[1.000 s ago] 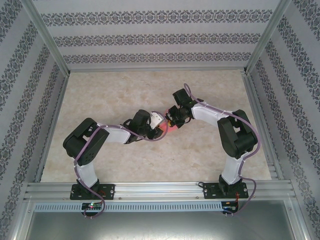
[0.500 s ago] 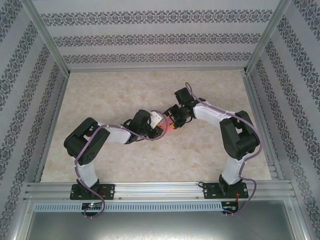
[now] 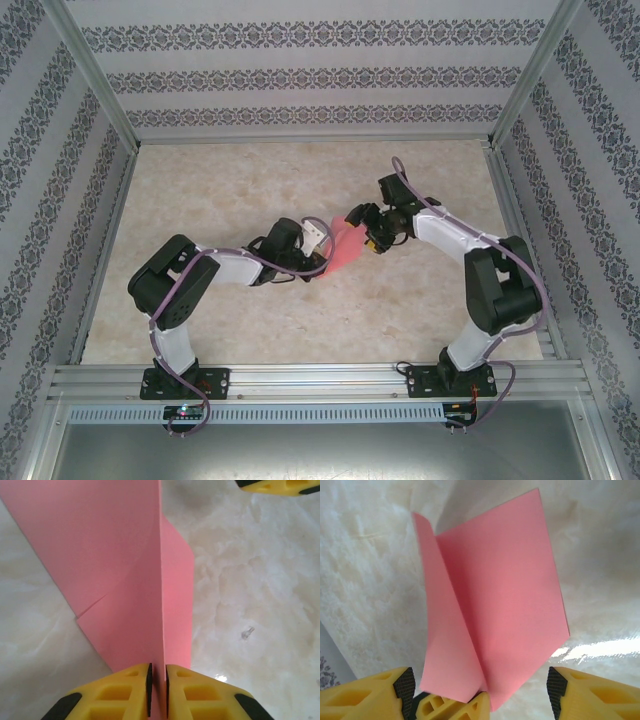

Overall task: Fold a paper plane with a square sheet of paper (pick it up from the middle)
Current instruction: Fourth fold the wing at the center of the table.

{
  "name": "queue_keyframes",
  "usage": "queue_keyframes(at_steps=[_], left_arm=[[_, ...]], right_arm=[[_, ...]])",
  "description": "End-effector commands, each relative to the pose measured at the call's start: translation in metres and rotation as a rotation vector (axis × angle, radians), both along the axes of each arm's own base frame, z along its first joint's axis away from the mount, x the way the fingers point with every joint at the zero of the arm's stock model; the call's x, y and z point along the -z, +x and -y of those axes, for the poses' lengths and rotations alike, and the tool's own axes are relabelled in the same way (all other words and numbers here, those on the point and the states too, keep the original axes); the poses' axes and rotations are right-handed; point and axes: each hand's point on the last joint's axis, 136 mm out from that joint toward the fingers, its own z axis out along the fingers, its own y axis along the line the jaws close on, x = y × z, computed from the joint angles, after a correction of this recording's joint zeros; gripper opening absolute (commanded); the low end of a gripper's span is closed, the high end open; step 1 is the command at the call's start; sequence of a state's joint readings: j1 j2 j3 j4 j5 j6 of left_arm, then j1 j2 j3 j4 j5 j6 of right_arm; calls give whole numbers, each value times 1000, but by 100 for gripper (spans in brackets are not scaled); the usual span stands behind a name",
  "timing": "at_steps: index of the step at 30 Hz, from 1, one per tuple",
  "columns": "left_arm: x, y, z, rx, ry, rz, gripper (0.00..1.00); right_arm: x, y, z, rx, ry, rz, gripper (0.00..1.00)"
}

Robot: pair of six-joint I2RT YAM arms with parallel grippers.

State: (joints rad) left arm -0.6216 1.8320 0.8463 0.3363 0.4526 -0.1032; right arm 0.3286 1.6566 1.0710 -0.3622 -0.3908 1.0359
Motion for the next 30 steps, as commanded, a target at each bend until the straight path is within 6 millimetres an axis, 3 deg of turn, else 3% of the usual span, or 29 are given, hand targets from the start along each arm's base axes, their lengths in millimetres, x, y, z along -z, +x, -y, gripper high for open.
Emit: queue_keyframes(at_steps=[1,5,11,21,26,30], left_arm=[[5,-9,7,14,-16,-138,17],[5,-11,8,10,-15,-182,16],[8,-10,-6,-18,6,-175,16],[-11,-5,-51,-1,56,-42,15],[-29,-3,-50,28,41,-1,15],[-31,2,-43,14,-10,-2,28]], right_arm=[[-19,9,3,-86,-1,184,72],[-14,3,-1,-170,2,237,69],[-5,-4,-12,-211,63,274,63],[-13,-6,-31,-213,123,274,66],[-7,-5,-40,-216,119,262,65],[6,-6,-46,-223,124,234,62]])
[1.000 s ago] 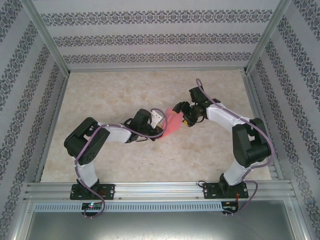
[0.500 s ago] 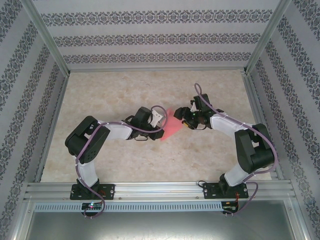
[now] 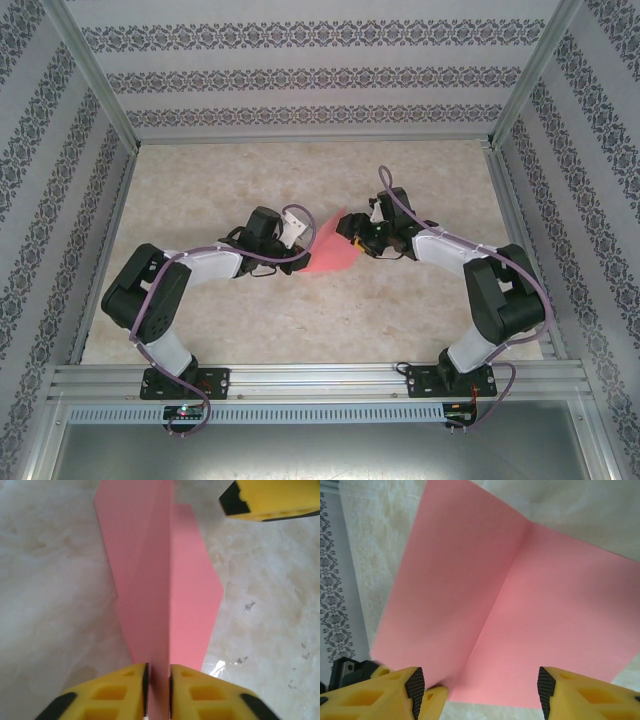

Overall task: Fold a paper plane with a square sheet of paper (pick it up from the middle)
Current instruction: Fourth fold the wing at the center of the table.

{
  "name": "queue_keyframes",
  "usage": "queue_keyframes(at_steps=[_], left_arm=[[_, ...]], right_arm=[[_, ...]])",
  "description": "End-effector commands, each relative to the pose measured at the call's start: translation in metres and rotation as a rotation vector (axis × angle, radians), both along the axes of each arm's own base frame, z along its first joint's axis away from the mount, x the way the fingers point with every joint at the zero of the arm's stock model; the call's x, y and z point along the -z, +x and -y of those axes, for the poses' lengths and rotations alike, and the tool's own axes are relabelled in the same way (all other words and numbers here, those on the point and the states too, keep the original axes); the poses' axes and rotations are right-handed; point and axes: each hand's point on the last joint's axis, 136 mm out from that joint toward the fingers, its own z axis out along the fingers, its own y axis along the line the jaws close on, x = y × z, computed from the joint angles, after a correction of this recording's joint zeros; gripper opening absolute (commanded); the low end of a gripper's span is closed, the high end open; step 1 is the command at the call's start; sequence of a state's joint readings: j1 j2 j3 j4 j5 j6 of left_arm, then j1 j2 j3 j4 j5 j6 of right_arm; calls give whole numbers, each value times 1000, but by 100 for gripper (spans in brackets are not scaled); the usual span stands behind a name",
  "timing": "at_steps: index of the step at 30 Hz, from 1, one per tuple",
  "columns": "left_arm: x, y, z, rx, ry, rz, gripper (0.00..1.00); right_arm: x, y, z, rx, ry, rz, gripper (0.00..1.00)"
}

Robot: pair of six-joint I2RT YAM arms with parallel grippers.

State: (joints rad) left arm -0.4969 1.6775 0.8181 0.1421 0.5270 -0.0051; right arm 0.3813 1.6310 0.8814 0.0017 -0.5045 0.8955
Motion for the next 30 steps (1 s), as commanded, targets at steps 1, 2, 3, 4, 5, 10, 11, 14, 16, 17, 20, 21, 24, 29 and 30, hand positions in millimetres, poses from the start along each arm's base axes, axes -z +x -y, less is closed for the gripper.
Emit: queue_keyframes(at_steps=[1,2,3,4,5,10,11,14,16,17,20,21,24,29,30], left_arm=[[-7,4,7,10,-57,15,32],[-7,5,9,3,-77,16,36],[-7,7,12,-8,-99,15,38],[-8,10,13,-21,-123,20,39],[-7,11,15,-29,-139,23,40],[-7,13,21,-55,-229,52,47],[-7,12,21,-53,-235,65,48],[1,12,14,-92,-215,102,49],[2,14,8,-127,-209,135,48],[1,15,9,-131,-214,149,48],[1,16,13,-123,-228,166,45],[1,15,15,-117,-232,170,43],[4,14,19,-104,-229,171,40],[3,13,23,-87,-244,171,29],[4,12,24,-83,-244,167,26]], right_arm=[[6,4,-10,-2,22,-13,61],[7,4,-11,-1,27,-14,61],[9,5,-12,1,33,-15,60],[10,5,-13,1,36,-16,60],[11,5,-14,0,37,-16,59],[15,6,-17,-1,39,-27,59],[14,7,-18,-2,41,-25,58],[15,8,-18,2,46,-28,58],[15,8,-20,-1,52,-32,58],[15,8,-20,-1,56,-34,58],[14,9,-22,-3,64,-37,58],[14,9,-22,-3,66,-37,58],[13,9,-23,-4,68,-35,58],[12,10,-22,-3,71,-37,58],[12,10,-22,-3,72,-36,58]])
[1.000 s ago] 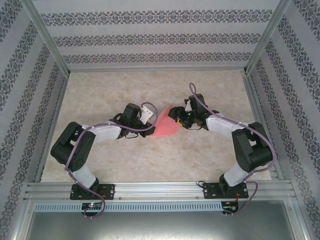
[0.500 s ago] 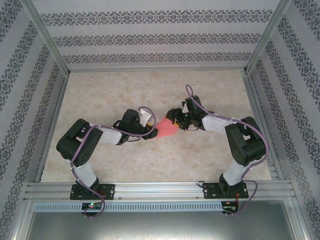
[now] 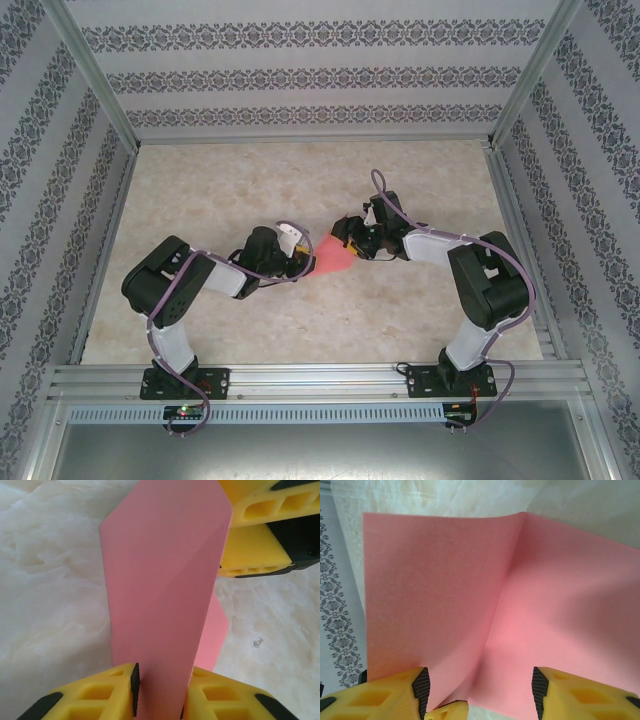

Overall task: Fold a paper plane with a square sheet of paper (pick it up from the middle)
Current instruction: Fourth fold the wing at the center of the table.

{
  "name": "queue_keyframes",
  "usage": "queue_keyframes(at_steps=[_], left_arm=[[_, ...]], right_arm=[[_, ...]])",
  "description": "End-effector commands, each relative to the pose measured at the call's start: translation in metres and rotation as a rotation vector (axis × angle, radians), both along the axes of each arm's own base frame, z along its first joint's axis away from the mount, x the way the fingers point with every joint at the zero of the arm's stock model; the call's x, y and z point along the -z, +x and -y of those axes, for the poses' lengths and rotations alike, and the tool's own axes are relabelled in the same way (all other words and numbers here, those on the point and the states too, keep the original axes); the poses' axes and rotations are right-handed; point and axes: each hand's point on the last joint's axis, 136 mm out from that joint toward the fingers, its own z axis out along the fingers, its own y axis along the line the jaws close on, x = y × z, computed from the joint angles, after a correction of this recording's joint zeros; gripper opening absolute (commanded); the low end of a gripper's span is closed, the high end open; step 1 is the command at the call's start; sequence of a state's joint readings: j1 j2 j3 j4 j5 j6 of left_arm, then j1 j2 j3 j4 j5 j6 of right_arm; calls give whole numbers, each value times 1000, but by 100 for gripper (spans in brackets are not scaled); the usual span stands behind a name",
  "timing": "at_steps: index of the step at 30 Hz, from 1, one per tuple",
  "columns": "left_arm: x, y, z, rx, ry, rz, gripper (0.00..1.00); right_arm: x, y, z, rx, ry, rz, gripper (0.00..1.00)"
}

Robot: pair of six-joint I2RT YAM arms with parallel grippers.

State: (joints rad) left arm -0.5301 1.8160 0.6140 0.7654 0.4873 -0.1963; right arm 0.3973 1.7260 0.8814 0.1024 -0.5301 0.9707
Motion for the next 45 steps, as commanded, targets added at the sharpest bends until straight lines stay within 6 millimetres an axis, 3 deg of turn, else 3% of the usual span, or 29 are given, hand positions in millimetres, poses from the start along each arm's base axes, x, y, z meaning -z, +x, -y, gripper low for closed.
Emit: queue_keyframes(at_steps=[1,7,15,20,24,38,45], left_arm=[[-14,3,11,27,-45,54,24],[-7,-3,15,75,-14,6,13],[0,-9,22,119,40,-70,10],[5,-11,26,130,88,-95,8],[8,-13,31,140,118,-115,6],[17,-23,45,185,131,-324,3],[22,-20,47,139,108,-387,2]], right_arm=[[-9,4,-8,-17,22,20,57],[-9,1,-3,-37,19,46,53],[-15,-11,16,-88,-24,140,53],[-3,-18,32,-57,-73,122,53],[9,-19,38,-27,-99,88,47],[19,-21,44,-46,-112,149,46],[16,-15,35,-63,-93,152,47]])
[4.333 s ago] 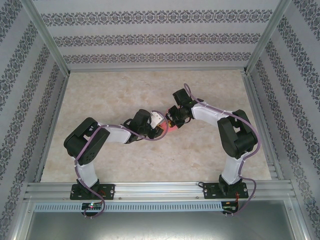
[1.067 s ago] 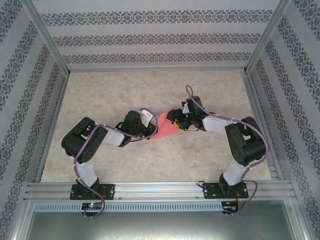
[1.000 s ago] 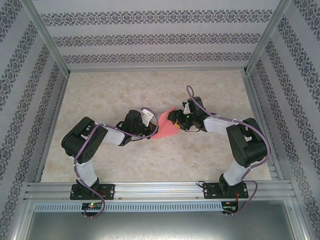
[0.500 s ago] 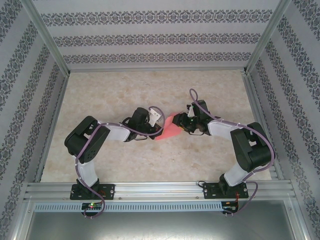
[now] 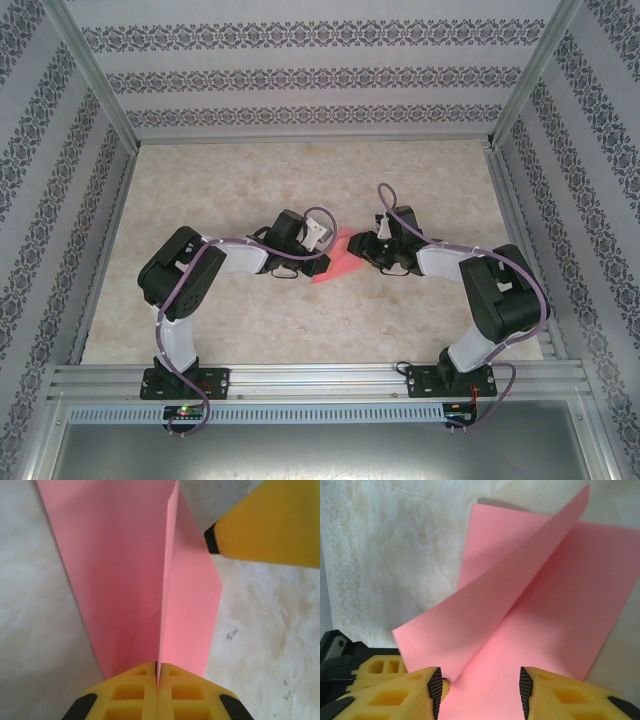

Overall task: Fold a paper plane with a square sheet of paper (pick it up from the middle)
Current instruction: Fourth fold the wing at the center of the table.

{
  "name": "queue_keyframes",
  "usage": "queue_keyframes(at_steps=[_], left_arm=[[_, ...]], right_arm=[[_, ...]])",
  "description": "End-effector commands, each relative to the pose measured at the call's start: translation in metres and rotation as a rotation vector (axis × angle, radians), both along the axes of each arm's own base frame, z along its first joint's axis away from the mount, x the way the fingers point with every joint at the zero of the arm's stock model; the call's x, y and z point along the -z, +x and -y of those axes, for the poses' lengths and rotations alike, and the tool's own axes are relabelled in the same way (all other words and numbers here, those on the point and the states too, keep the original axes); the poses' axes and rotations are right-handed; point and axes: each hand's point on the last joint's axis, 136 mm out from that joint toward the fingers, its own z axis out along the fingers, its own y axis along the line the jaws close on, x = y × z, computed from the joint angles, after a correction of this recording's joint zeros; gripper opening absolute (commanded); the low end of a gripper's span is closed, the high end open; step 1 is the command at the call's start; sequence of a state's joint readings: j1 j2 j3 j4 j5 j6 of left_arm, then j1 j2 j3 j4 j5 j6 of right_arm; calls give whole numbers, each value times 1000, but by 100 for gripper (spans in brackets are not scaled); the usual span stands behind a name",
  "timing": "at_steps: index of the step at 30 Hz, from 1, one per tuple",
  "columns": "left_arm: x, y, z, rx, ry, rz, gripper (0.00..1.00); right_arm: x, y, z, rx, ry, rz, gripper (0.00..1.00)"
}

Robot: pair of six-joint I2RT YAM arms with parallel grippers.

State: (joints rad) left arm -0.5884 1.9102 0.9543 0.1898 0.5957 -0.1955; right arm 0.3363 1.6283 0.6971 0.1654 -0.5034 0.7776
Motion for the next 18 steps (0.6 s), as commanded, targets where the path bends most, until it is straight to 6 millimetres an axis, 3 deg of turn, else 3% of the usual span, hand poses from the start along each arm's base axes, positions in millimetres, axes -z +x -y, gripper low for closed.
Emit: queue_keyframes(at_steps=[1,18], left_arm=[[4,-7,6,-14,-5,-78,2],[5,-5,8,-69,-34,-154,2]], right_arm=[[-4,10,-6,-22,2,35,47],[-3,8,-13,-28,-30,11,49]])
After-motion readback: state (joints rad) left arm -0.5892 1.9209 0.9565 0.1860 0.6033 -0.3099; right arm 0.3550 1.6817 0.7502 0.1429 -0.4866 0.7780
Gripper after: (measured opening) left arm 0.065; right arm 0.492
